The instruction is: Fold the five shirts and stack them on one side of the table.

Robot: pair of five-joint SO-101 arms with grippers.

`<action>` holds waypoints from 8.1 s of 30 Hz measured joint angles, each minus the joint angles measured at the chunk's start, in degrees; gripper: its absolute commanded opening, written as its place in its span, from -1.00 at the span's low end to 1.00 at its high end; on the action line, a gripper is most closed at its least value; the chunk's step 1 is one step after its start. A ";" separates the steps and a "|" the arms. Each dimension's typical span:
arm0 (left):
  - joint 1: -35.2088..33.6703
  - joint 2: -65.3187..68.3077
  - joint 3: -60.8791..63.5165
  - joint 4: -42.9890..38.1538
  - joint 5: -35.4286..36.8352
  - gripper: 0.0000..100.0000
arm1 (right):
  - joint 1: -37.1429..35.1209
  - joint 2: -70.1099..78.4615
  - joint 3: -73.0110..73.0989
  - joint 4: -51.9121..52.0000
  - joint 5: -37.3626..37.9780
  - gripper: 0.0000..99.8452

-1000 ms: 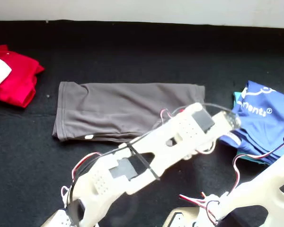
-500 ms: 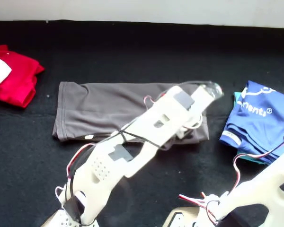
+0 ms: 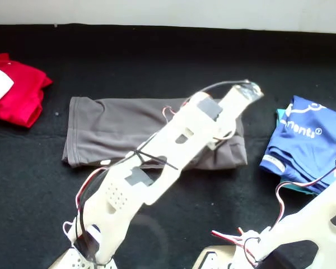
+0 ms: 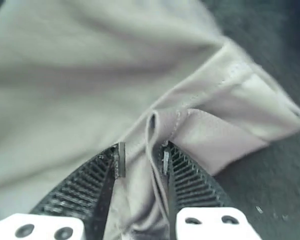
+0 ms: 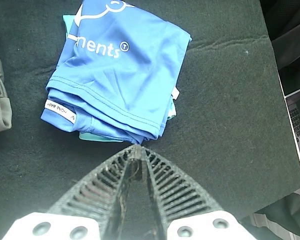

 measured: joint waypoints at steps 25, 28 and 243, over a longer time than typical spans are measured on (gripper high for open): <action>9.67 -11.78 -8.00 29.19 1.58 -0.86 | 0.00 0.00 0.00 0.00 0.00 -0.98; 7.38 -12.13 0.70 25.14 1.67 -0.97 | 0.00 0.00 0.00 0.00 0.00 -0.98; -21.63 -17.05 -30.51 28.75 21.10 -0.99 | -28.04 4.04 17.85 -2.02 -11.60 -0.97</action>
